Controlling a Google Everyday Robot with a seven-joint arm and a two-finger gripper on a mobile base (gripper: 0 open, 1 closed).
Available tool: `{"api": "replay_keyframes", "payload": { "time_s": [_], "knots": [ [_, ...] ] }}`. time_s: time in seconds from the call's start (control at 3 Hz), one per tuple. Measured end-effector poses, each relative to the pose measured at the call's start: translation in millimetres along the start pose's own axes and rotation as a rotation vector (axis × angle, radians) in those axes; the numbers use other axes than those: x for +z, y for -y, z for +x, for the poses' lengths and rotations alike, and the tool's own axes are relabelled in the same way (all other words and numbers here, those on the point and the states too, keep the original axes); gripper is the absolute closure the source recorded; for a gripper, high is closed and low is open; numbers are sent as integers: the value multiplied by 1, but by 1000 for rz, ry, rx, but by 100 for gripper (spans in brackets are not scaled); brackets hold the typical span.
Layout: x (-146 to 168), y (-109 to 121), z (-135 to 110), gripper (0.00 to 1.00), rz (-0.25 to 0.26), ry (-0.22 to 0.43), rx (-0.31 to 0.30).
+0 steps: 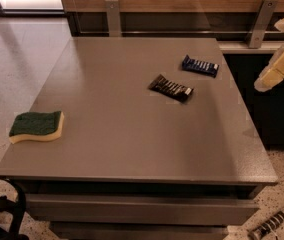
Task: Move rxbar blueberry near sponge
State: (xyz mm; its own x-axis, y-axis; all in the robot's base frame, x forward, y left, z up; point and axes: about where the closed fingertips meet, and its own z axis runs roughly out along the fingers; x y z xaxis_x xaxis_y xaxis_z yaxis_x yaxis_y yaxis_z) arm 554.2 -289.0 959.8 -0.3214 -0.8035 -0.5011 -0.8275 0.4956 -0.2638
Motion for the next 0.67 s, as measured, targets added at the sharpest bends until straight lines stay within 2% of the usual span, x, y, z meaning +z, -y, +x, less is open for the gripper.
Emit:
{"api": "replay_keyframes", "payload": {
  "time_s": [0.33, 0.67],
  "knots": [
    [16, 31, 6, 0, 55, 151, 71],
    [39, 56, 5, 0, 99, 341, 131]
  ]
}}
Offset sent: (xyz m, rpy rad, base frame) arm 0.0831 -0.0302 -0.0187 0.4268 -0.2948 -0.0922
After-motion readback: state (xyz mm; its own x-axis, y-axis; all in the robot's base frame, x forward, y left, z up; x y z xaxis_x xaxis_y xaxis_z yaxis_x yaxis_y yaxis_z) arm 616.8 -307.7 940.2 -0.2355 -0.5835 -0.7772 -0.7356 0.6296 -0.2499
